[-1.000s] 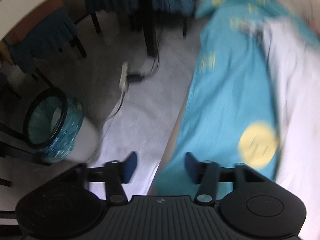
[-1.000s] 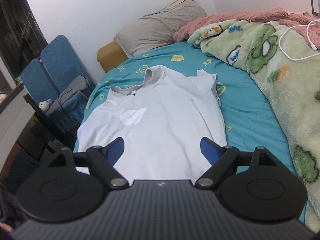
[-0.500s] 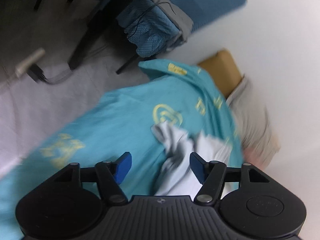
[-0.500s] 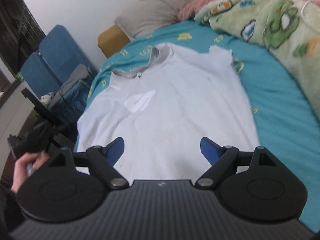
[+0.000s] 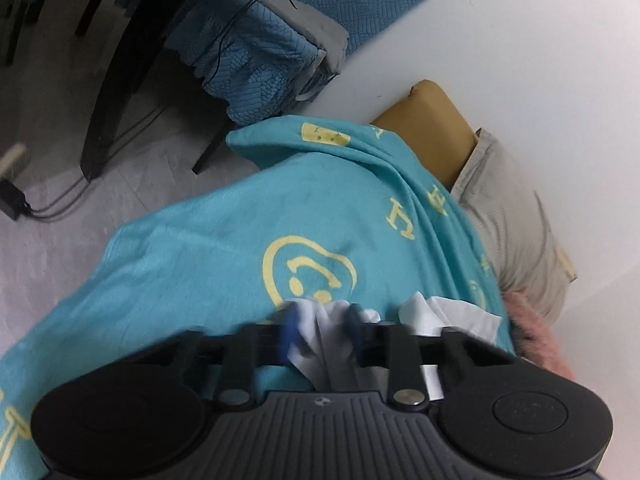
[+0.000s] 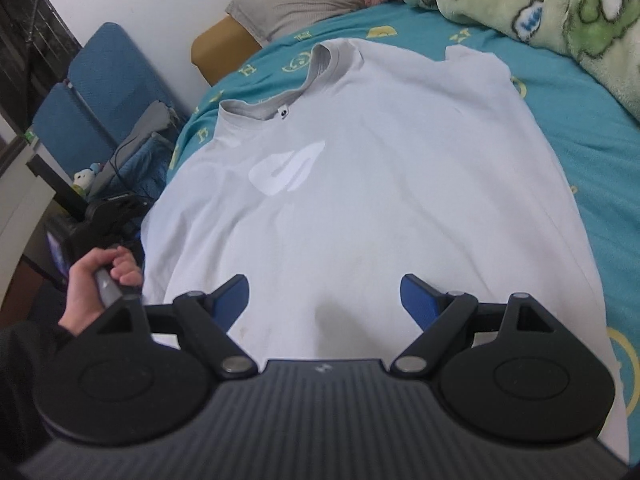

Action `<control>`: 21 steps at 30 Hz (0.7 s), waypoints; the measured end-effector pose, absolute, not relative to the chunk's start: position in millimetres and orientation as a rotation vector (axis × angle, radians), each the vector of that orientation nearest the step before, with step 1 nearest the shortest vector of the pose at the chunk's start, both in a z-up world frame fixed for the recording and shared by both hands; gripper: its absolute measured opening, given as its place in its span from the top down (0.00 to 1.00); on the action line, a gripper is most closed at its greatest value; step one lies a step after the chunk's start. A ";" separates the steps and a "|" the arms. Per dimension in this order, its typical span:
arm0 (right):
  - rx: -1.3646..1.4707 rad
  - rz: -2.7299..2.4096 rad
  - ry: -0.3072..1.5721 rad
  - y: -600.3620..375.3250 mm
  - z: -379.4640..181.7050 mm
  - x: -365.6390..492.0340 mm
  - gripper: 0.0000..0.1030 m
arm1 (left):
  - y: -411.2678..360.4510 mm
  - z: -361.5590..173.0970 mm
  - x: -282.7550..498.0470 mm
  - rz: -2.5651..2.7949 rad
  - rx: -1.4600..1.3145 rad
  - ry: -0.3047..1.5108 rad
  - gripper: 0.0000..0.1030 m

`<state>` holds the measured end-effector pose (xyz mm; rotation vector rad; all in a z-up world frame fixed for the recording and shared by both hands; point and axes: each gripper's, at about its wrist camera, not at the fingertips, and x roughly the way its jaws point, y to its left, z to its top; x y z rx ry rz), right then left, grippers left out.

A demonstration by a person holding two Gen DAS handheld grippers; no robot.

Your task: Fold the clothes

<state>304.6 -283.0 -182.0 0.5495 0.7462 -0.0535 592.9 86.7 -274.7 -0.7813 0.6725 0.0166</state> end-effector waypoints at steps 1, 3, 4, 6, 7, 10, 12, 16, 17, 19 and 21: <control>0.549 -0.055 0.742 -283.9 -180.2 303.4 0.18 | 85.0 -271.7 595.4 0.040 -0.752 0.666 0.97; 0.556 -0.060 0.733 -287.3 -177.3 301.2 0.18 | 82.8 -254.6 593.6 0.085 -0.689 0.610 0.97; 0.559 -0.064 0.729 -288.7 -176.0 300.1 0.18 | 82.5 -242.6 591.3 0.109 -0.650 0.583 0.97; 0.561 -0.071 0.719 -291.2 -173.1 298.4 0.18 | 82.0 -218.6 586.8 0.155 -0.572 0.528 0.97; 0.561 -0.072 0.714 -292.1 -171.8 297.6 0.18 | 81.8 -206.6 584.6 0.178 -0.532 0.501 0.97; 0.560 -0.081 0.699 -296.1 -168.4 295.3 0.18 | 78.2 -169.3 578.0 0.244 -0.396 0.422 0.97; 0.565 -0.088 0.692 -299.9 -166.9 293.9 0.18 | 58.0 -141.5 572.4 0.254 -0.206 0.382 0.97; 0.573 -0.119 0.677 -310.1 -163.6 291.2 0.18 | -1.9 -98.9 537.1 0.129 0.094 0.272 0.97; 0.576 -0.127 0.673 -312.9 -162.7 290.4 0.18 | -20.5 -94.9 528.3 0.069 0.142 0.265 0.97; 0.579 -0.141 0.662 -318.0 -160.6 288.1 0.18 | -57.1 -87.1 508.9 -0.054 0.232 0.254 0.97; 0.566 -0.162 0.645 -322.1 -157.2 285.6 0.18 | -91.8 -88.1 491.7 -0.177 0.263 0.283 0.97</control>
